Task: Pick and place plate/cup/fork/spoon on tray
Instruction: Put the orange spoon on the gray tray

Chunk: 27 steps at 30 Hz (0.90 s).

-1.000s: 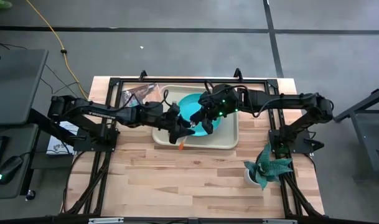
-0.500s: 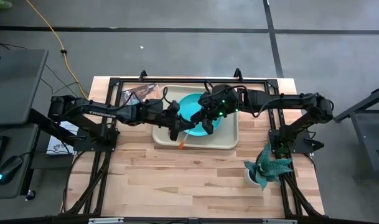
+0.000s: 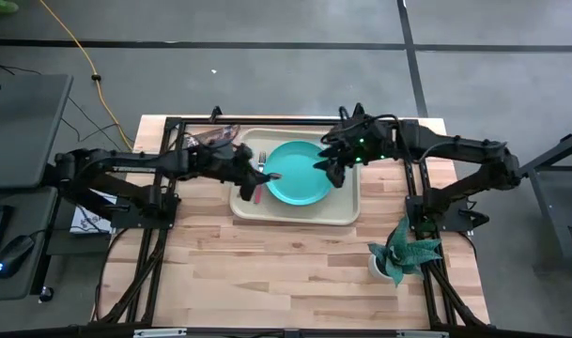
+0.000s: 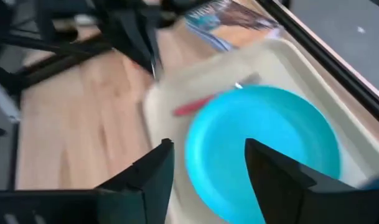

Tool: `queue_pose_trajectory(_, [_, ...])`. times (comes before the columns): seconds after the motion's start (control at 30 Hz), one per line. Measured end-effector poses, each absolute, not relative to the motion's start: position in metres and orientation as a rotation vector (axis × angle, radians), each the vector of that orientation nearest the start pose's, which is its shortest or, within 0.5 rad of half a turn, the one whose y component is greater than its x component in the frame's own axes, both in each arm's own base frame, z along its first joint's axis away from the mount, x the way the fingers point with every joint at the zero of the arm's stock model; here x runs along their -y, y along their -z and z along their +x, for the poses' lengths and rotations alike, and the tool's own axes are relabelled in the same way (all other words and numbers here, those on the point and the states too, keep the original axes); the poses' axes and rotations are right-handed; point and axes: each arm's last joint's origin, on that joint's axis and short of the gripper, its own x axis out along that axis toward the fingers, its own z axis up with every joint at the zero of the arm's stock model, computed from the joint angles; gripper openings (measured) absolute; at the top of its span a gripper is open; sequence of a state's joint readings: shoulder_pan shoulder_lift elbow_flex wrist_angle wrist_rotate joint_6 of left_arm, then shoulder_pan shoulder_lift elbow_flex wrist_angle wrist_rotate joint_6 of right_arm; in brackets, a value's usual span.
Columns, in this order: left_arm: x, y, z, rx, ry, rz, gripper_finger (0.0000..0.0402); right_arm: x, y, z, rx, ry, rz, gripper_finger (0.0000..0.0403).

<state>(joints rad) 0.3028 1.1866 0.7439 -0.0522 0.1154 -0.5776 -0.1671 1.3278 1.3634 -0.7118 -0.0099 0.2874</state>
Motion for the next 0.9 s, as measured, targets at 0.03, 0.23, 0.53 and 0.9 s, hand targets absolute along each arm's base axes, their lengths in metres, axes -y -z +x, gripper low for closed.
queue_pose_trajectory(0.03, [-0.071,-0.249,0.236,-0.400,-0.367,-0.682,0.0000,0.047,-0.367,0.266,-0.661,0.264,0.337,0.0190])
queue_pose_trajectory(0.23, [-0.069,-0.209,0.200,-0.166,-0.667,-0.928,0.0000,0.052,-0.357,0.245,-0.707,0.352,0.381,0.0195])
queue_pose_trajectory(0.53, [-0.079,-0.160,0.197,0.018,-0.977,-1.162,0.0000,0.057,-0.324,0.243,-0.705,0.413,0.446,0.0195])
queue_pose_trajectory(0.9, [-0.088,-0.123,0.204,-0.013,-1.139,-1.256,0.0000,0.057,-0.314,0.245,-0.685,0.418,0.470,0.0195])
